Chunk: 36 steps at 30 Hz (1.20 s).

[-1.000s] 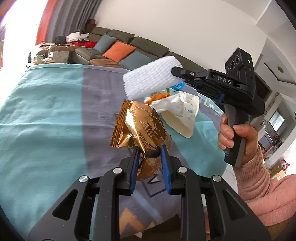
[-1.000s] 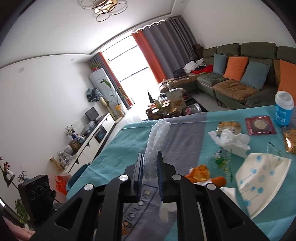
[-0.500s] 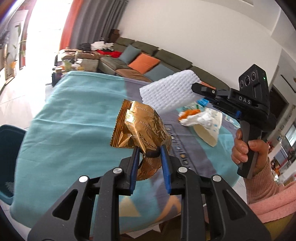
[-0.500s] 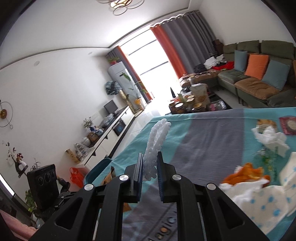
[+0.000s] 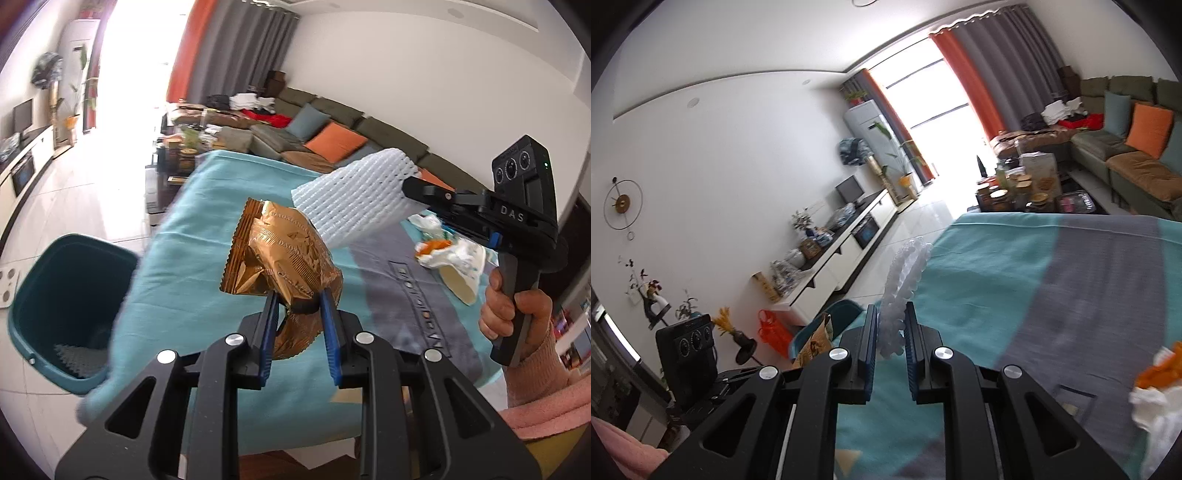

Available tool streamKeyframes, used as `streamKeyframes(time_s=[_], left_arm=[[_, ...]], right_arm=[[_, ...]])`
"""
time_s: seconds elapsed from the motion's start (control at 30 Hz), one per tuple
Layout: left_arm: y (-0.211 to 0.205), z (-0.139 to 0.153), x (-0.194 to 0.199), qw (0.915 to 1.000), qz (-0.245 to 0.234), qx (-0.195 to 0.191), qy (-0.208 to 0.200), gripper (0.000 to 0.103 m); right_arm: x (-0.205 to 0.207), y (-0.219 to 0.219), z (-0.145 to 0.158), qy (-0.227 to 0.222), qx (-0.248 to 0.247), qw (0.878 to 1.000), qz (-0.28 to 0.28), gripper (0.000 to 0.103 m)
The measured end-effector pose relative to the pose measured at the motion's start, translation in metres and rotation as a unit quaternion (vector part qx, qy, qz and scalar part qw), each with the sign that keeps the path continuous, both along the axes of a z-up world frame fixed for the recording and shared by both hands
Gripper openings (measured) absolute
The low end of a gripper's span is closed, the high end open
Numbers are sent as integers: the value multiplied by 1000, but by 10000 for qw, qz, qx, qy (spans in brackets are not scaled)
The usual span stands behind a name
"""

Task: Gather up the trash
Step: 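Carry the gold bag and foam net with both tools over the teal bin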

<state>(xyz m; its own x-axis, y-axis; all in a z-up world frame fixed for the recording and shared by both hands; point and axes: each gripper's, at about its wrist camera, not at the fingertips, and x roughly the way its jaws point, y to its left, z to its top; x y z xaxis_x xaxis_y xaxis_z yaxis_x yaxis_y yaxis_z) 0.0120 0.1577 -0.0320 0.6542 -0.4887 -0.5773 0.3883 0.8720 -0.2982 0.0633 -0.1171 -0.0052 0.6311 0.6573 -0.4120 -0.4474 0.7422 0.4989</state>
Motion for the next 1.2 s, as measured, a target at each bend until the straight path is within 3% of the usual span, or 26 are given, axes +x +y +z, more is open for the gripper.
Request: streamKeyframes(time_s=[0.7,1.2], left_arm=[[130,-4,7,9908,1339,89,147,24],[178,-33,17,9798,1908,196,558,24]], right_arm=[[58,117,-3,244,-110,9952,937,13],[80,178,-21,504,-470,9907,1175,13]])
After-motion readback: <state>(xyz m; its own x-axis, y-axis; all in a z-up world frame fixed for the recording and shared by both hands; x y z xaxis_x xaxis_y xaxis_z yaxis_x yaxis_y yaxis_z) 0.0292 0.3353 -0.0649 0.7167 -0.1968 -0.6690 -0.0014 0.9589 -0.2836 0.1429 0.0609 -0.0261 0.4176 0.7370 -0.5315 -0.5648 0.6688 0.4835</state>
